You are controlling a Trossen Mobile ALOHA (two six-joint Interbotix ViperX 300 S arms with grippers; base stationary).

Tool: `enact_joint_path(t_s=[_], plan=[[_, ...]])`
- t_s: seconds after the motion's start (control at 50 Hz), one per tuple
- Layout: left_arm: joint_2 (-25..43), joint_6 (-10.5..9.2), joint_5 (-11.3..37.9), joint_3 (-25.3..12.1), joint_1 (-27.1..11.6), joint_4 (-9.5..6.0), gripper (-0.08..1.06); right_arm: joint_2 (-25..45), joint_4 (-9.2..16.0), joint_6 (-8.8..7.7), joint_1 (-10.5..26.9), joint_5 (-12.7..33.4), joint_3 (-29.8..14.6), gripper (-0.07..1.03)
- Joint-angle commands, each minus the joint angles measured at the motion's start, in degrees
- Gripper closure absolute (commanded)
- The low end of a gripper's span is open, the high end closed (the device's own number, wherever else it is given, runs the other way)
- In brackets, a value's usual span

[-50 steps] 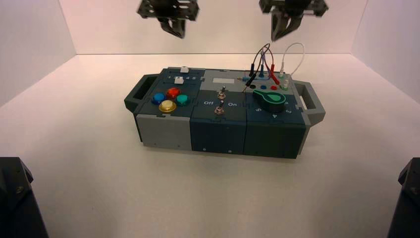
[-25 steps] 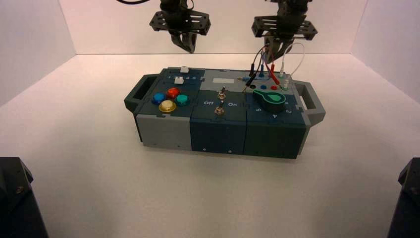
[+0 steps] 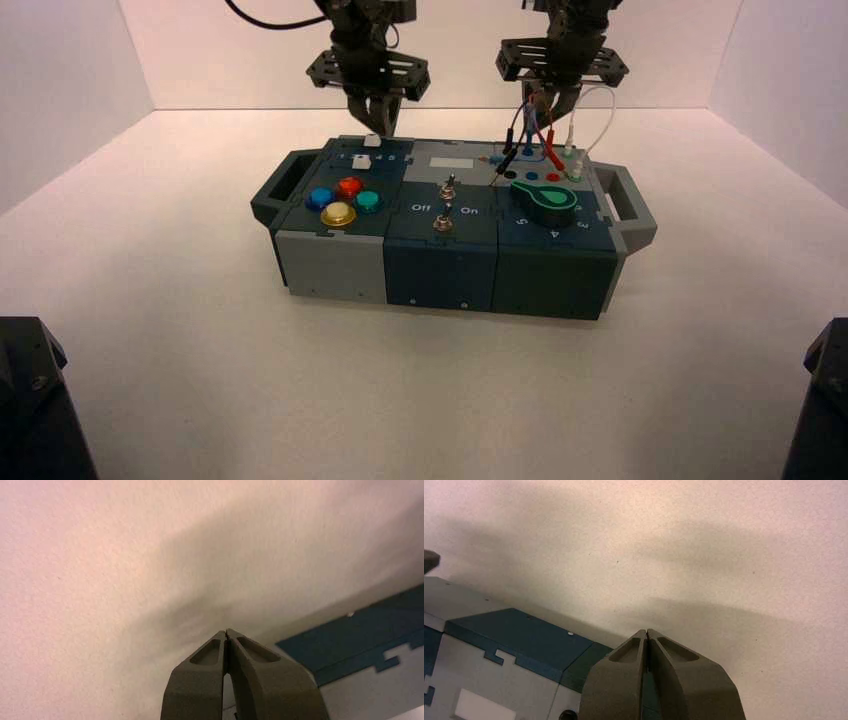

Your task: Move the box closer.

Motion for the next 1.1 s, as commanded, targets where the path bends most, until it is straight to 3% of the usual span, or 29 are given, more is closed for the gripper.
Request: enact_joint_path(t_s=[0.02,0.44,0.8,1.1], plan=[[-0.4,0.88,1.5,-0.5,-0.2,0.09,1.01,-0.8,0.3,-0.09,0.9,0.0,-1.7,0.99],[-1.1,2.29,5.8,1.0,-1.0,0.26,1.01,0.4,1.1,-0.09,3.4,1.5,-1.8,0.99],[-2.9,2.55,5.8,5.8,-2.8,0.18,1.01,-0.4,1.4,-0.09,5.6,3.1,-1.8,0.99],[-4.9,2.46,5.8,9.5,-3.9,0.18,1.01,-0.9,1.8,-0.09,7.9,3.5,1.1,0.99]])
